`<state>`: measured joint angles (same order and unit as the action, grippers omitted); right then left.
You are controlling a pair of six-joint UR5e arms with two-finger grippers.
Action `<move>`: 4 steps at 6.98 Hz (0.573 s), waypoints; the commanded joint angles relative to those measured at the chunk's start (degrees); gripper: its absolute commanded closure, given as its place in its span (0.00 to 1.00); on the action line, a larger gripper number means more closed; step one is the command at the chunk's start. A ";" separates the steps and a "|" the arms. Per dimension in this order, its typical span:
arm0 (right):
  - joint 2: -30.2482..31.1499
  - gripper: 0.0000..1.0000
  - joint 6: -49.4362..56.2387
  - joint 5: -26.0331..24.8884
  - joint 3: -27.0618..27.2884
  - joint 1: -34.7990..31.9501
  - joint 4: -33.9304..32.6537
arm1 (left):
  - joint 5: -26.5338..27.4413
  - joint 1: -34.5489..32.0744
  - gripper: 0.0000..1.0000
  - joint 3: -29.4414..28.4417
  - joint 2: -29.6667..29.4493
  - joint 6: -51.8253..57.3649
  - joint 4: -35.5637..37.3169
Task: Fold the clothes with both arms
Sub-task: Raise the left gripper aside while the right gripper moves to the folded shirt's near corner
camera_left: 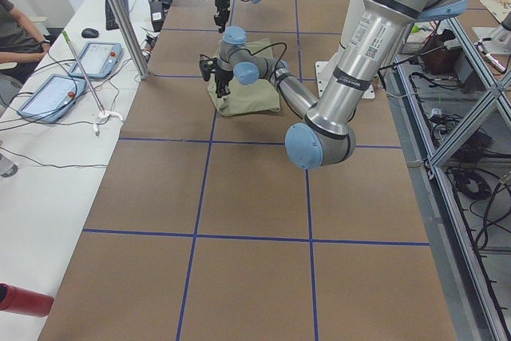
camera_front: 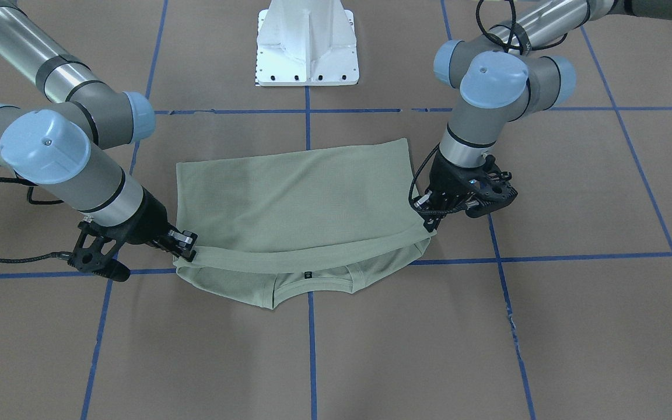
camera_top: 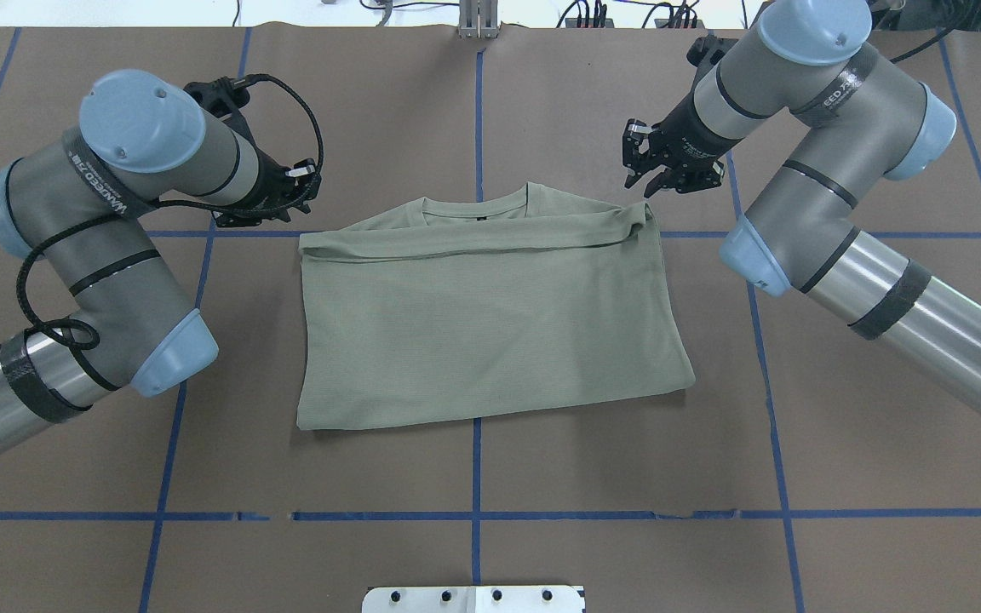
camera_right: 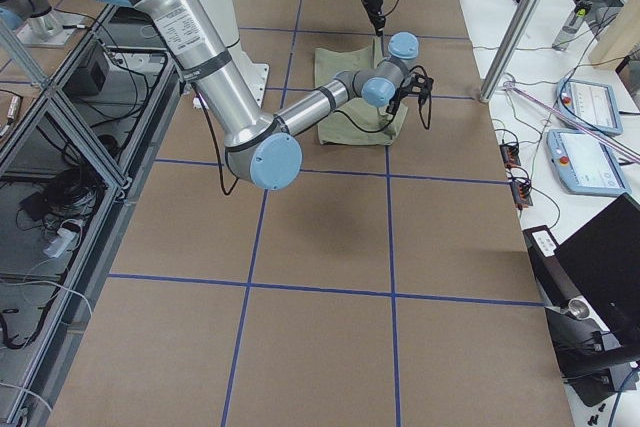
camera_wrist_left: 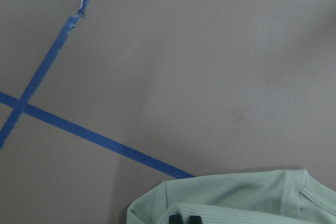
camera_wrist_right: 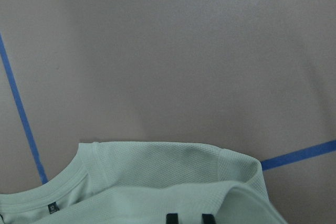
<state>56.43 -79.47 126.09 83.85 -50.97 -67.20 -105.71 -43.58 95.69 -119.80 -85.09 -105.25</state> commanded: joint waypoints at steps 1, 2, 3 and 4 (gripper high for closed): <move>0.86 0.00 1.07 0.21 0.69 -0.18 0.76 | -0.28 -0.63 0.01 0.46 0.09 1.33 0.13; 3.39 0.00 0.90 -0.05 3.05 0.26 0.76 | -0.46 -0.63 0.01 0.72 -0.17 1.33 0.04; 7.94 0.00 0.29 -2.58 8.20 2.70 0.67 | -0.54 -0.55 0.01 0.98 -0.43 0.98 0.04; 13.38 0.00 -0.32 -7.74 14.35 8.03 0.58 | -0.55 -0.55 0.01 2.21 -0.35 0.63 0.13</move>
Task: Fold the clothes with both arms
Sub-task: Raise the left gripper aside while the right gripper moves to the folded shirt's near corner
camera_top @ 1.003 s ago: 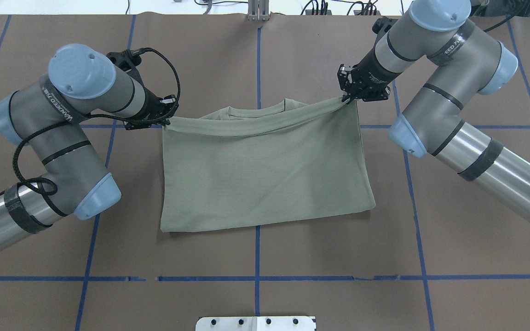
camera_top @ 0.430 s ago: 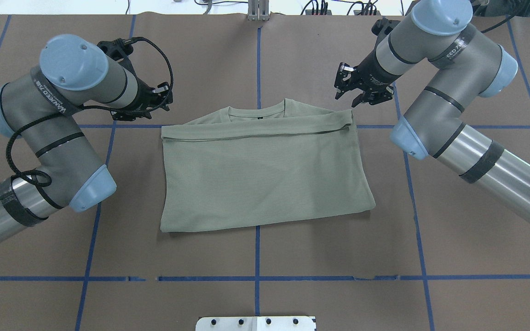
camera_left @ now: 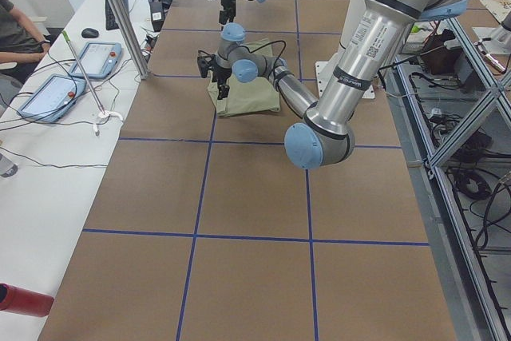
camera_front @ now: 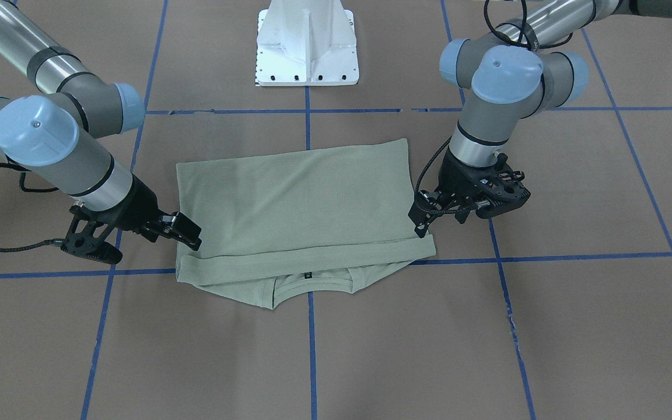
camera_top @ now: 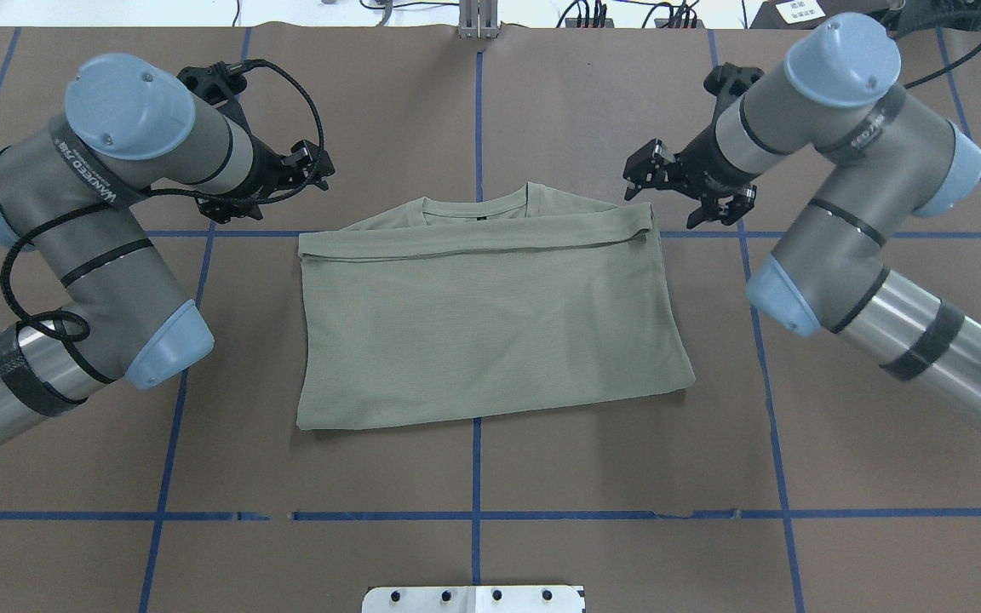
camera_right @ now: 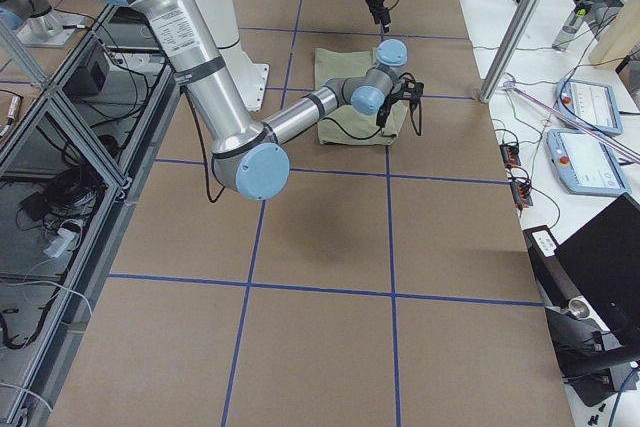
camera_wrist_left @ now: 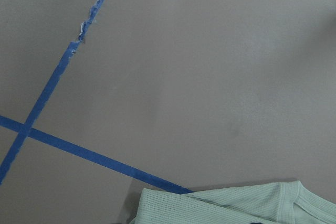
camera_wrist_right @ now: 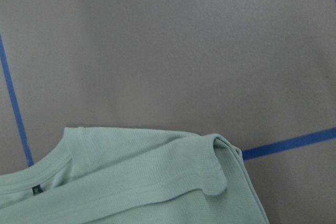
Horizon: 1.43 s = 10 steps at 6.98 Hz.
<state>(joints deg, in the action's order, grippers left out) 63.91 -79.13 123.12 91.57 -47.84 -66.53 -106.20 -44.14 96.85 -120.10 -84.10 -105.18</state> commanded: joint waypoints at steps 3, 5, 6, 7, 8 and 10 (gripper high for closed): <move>16.06 0.00 -1.99 -11.22 14.86 13.63 -0.35 | 0.12 0.02 0.01 2.82 0.13 -0.54 0.06; 16.42 0.00 -1.99 -13.60 14.34 16.11 -0.61 | 0.12 0.11 0.01 3.26 0.04 -0.54 0.06; 16.33 0.03 -1.99 -13.61 14.25 16.46 -0.70 | 0.12 0.02 0.01 3.26 0.22 -0.54 0.15; 16.33 0.29 -1.99 -13.61 14.16 16.46 -0.79 | 0.12 0.02 0.01 3.26 0.48 -0.45 0.06; 16.33 0.58 -1.99 -13.35 13.99 16.46 -0.79 | 0.12 0.02 0.01 3.26 0.40 -0.45 0.15; 15.81 1.00 -1.99 -13.17 13.98 16.46 -0.79 | 0.12 0.11 0.01 3.35 0.48 -0.45 0.06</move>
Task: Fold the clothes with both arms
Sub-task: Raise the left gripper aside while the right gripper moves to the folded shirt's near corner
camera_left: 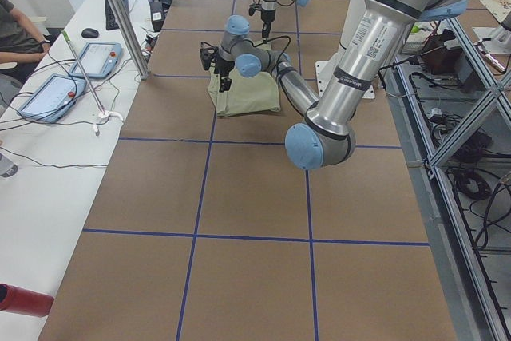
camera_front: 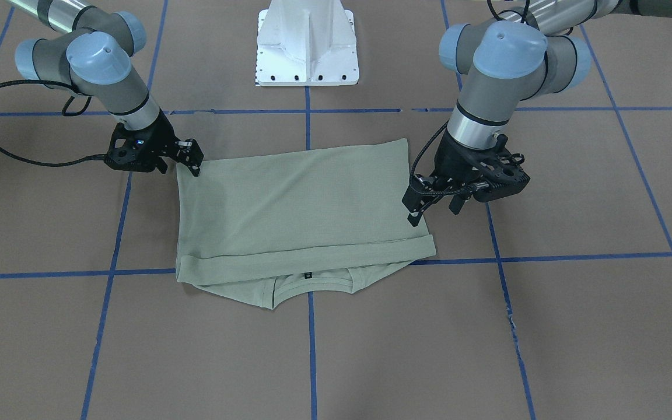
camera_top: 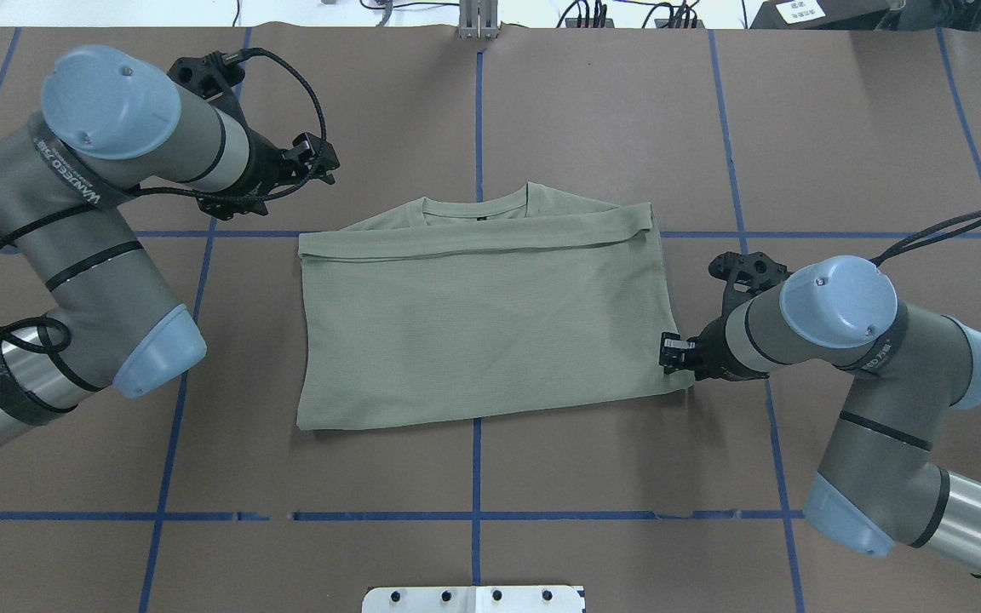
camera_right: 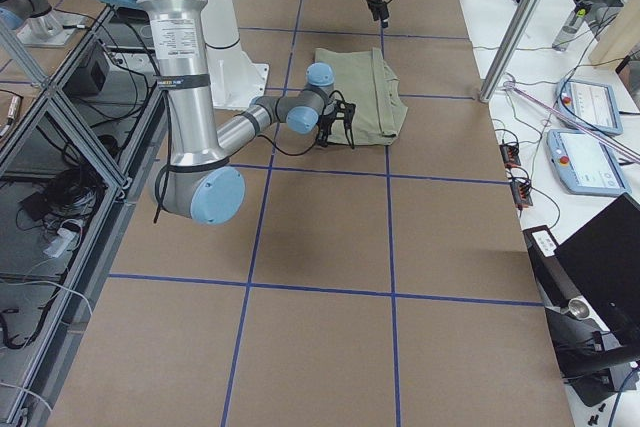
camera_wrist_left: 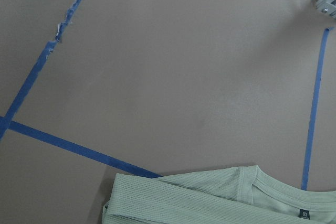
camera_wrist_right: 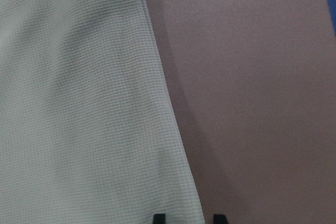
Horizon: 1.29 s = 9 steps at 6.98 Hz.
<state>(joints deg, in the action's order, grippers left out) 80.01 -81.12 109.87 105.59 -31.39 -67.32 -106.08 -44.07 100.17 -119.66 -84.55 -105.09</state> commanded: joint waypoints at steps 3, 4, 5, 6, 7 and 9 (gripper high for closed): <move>0.67 1.00 0.00 3.85 1.01 -1.65 -0.01 | 0.00 -0.05 0.01 0.38 -0.14 0.09 0.07; 3.02 1.00 0.00 3.69 2.58 -1.57 0.08 | 0.00 -0.05 0.01 0.38 -0.31 0.09 0.07; 7.49 1.00 0.00 3.60 5.99 -1.48 0.08 | 0.00 -0.05 0.01 0.47 -0.23 0.09 0.07; 12.84 1.00 0.00 3.77 10.03 -0.17 0.17 | 0.09 -0.05 0.01 0.47 -0.23 0.00 0.07; 16.89 1.00 -0.09 3.86 12.77 2.89 0.17 | 0.17 -0.05 0.01 1.17 0.03 0.00 0.07; 22.79 1.00 -2.63 4.30 17.25 10.96 0.17 | 0.44 0.21 0.01 2.05 0.30 0.00 0.41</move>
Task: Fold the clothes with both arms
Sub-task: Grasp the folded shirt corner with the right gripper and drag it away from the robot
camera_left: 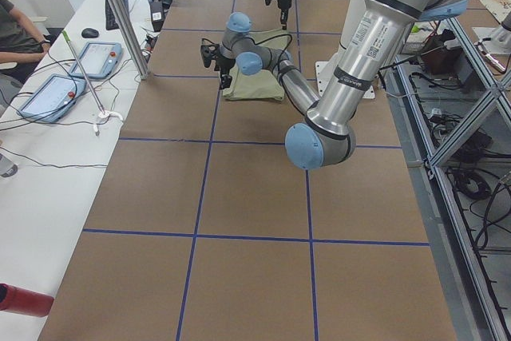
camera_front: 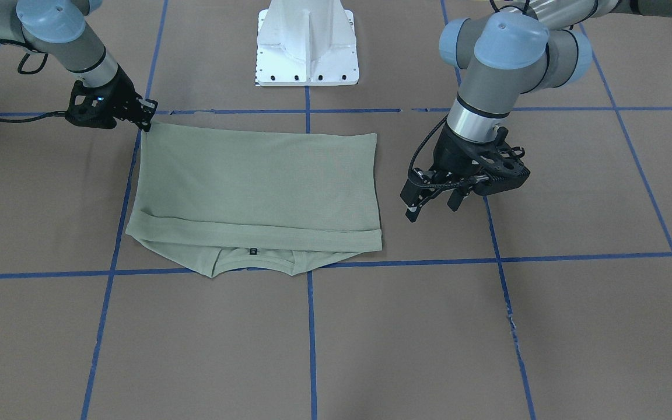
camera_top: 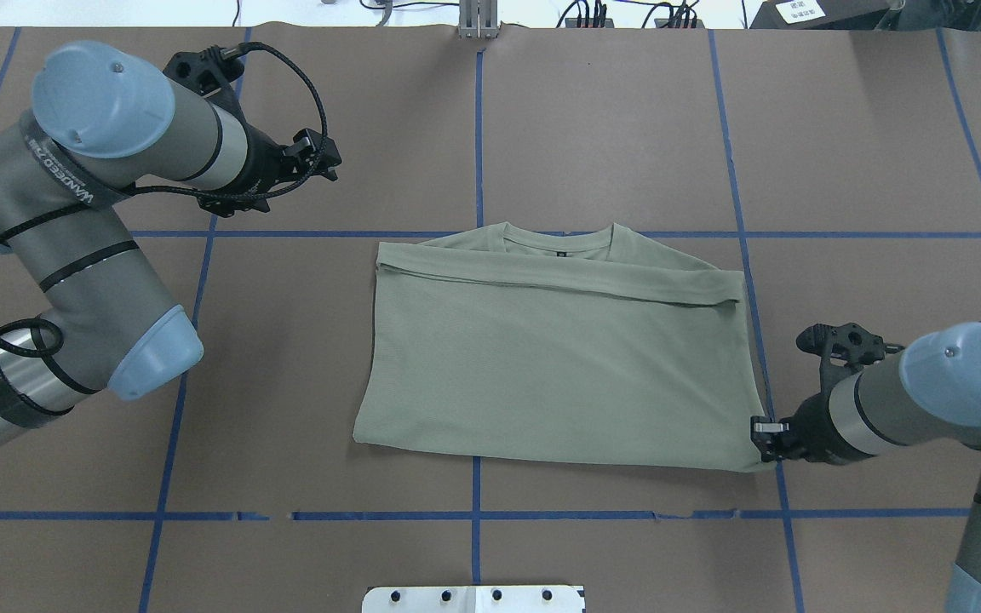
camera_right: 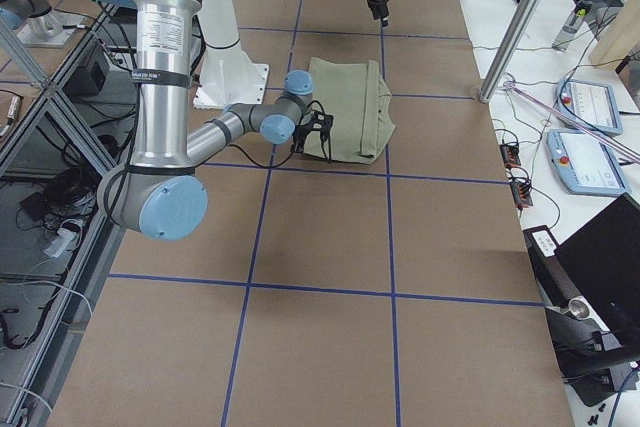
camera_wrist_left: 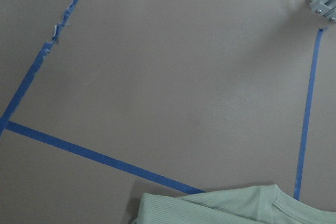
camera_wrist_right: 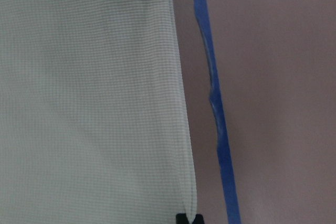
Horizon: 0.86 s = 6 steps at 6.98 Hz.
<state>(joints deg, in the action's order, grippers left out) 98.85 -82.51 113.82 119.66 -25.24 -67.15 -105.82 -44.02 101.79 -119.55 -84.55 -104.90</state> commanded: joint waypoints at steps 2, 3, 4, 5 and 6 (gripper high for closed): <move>8.63 1.00 -3.51 5.62 7.52 12.27 0.09 | 0.35 0.34 0.01 0.60 0.28 0.00 0.23; 8.55 1.00 -6.14 5.36 7.52 16.58 0.09 | 0.44 0.34 0.01 0.61 0.37 0.26 0.23; 8.38 0.28 -6.34 5.62 7.43 18.01 0.18 | 0.44 0.25 0.01 0.78 0.37 0.26 0.23; 8.20 0.00 -6.52 5.45 8.13 18.12 0.44 | 0.44 0.33 0.01 0.95 0.37 0.35 0.23; 6.98 0.00 -6.52 5.62 9.09 15.68 0.53 | 0.35 0.42 0.01 1.48 0.72 0.26 0.14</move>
<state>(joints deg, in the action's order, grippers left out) 106.85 -88.82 119.32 127.73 -8.09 -66.79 -105.40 -43.68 102.77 -119.10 -84.26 -104.69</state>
